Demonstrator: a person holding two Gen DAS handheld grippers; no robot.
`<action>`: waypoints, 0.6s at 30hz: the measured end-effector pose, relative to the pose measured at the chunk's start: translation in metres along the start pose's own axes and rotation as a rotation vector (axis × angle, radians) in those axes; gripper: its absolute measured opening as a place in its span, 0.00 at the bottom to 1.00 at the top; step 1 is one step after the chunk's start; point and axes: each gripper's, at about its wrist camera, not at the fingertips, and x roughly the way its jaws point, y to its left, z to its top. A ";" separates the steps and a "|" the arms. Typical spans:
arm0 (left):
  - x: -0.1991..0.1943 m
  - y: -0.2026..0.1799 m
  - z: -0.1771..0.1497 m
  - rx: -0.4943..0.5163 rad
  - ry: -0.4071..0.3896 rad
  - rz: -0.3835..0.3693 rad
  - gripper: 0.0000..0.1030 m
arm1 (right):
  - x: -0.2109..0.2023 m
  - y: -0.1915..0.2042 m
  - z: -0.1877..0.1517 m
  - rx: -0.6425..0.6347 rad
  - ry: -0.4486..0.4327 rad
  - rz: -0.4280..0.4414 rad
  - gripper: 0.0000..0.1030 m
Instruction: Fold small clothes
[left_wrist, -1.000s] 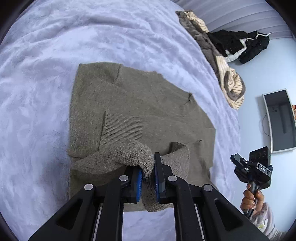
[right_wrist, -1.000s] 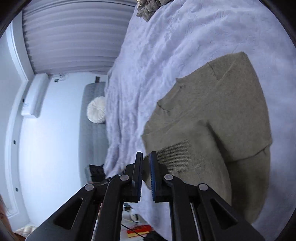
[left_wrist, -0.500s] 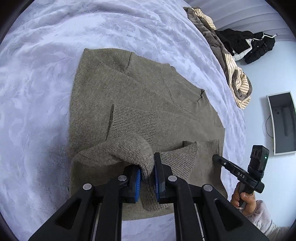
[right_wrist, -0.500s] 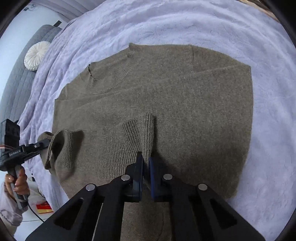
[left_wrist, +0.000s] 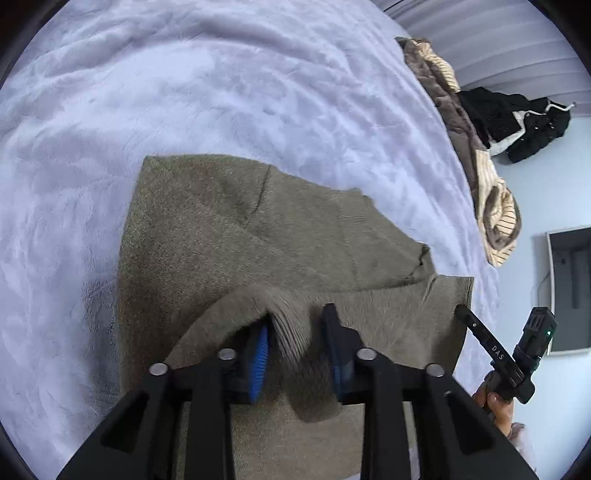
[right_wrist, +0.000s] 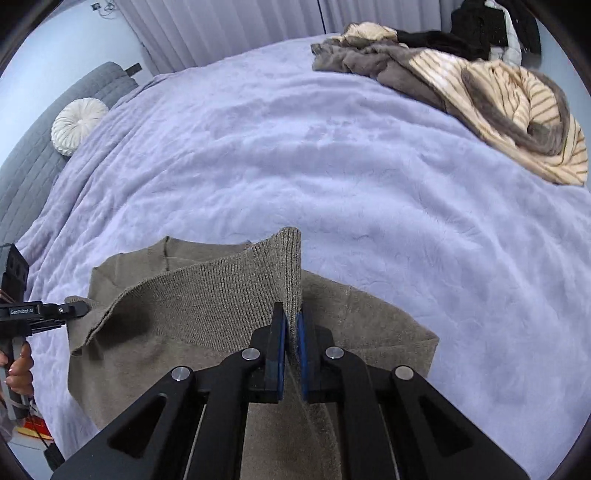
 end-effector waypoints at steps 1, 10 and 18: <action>0.003 0.001 0.000 0.005 -0.010 0.026 0.48 | 0.012 -0.004 -0.002 0.010 0.020 -0.010 0.06; -0.051 -0.014 -0.007 0.179 -0.180 0.199 0.73 | 0.028 -0.030 -0.009 0.143 0.047 -0.003 0.06; -0.019 -0.038 -0.019 0.286 -0.077 0.119 0.73 | -0.007 -0.032 -0.012 0.182 -0.023 0.029 0.10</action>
